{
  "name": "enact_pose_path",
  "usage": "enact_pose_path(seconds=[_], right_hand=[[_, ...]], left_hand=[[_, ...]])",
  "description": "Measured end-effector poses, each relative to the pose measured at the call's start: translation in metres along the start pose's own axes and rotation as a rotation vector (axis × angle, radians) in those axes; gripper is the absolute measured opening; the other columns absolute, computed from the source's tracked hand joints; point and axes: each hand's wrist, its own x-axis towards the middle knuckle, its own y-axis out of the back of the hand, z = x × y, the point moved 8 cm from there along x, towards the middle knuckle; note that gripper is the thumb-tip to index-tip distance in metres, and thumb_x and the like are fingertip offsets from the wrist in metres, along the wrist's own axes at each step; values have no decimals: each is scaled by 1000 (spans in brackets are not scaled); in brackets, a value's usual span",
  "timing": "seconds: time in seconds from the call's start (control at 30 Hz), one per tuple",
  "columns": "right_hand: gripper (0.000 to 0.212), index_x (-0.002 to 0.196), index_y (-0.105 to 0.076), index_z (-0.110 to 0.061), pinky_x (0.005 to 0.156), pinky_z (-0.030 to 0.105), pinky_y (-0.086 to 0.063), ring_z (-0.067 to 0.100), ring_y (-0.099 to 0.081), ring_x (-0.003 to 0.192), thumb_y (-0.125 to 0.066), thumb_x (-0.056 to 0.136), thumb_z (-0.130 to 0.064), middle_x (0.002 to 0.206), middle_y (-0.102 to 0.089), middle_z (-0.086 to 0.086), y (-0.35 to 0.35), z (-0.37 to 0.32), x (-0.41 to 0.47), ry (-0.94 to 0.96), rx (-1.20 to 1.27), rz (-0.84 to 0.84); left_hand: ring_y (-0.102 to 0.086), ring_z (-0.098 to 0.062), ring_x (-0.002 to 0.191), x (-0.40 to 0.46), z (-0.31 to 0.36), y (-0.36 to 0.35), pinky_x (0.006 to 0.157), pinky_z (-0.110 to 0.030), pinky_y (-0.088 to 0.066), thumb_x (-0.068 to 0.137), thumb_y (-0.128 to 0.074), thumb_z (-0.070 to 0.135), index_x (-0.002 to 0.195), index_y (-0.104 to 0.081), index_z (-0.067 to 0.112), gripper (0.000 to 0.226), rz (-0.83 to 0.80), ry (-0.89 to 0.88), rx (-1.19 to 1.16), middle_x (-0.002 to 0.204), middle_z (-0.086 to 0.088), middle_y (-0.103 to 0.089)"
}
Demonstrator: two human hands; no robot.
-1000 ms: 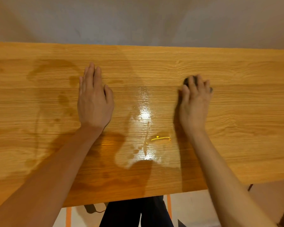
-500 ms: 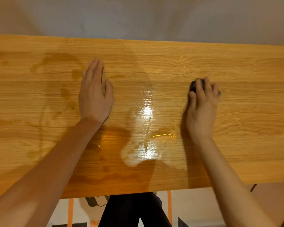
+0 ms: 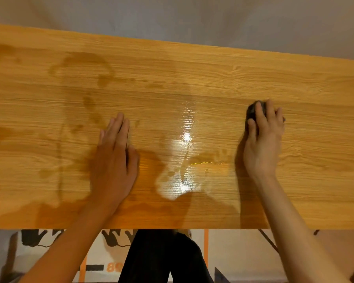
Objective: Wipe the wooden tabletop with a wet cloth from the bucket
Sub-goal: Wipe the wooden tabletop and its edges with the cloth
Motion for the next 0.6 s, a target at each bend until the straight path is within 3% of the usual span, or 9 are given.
enact_pose_path(seconds=[0.07, 0.2, 0.3, 0.4, 0.5, 0.6], right_hand=[[42, 145, -42, -13, 120, 50, -7, 32, -14, 147, -37, 104, -20, 157, -29, 8, -15, -32, -21, -15, -2, 47], [44, 143, -44, -17, 120, 49, -15, 29, -19, 147, -51, 100, -17, 155, -34, 5, -74, -138, -88, 402, -35, -118], [43, 143, -45, -19, 120, 50, -13, 27, -22, 146, -48, 101, -22, 154, -35, 3, -67, -133, -80, 632, -66, -246], [40, 140, -48, -17, 115, 54, -14, 30, -27, 144, -46, 100, -17, 152, -38, 6, -20, -50, -37, 392, -95, -168], [43, 145, -43, -14, 119, 56, -7, 30, -14, 148, -37, 103, -20, 157, -29, 7, 10, 8, -27, 50, -4, -44], [42, 143, -44, -13, 120, 49, -10, 31, -16, 147, -44, 102, -15, 156, -31, 7, -19, -46, -61, 121, -2, -7]], left_hand=[[-15, -17, 154, 1, 0, 0, 127, -26, -1, 104, -34, 18, 155, -31, 2, 53, 15, -1, 8, 165, -9, -25], [-9, -11, 154, 0, -1, 0, 127, -27, -1, 104, -31, 20, 156, -30, 4, 54, 9, -20, 42, 166, -7, -24], [-13, -14, 155, 0, 0, 1, 127, -29, -5, 105, -30, 22, 156, -31, 4, 54, 11, -29, 54, 166, -7, -25], [-18, -19, 155, -2, 1, 1, 128, -35, -12, 105, -31, 21, 155, -32, 3, 53, 20, -43, 54, 165, -9, -26], [-21, -22, 155, -2, 1, 1, 127, -39, -15, 104, -34, 18, 154, -34, 1, 53, 47, -52, 50, 164, -11, -29], [-23, -24, 154, -3, -1, 1, 127, -42, -17, 104, -37, 15, 153, -35, 0, 51, 74, -58, 32, 163, -13, -31]])
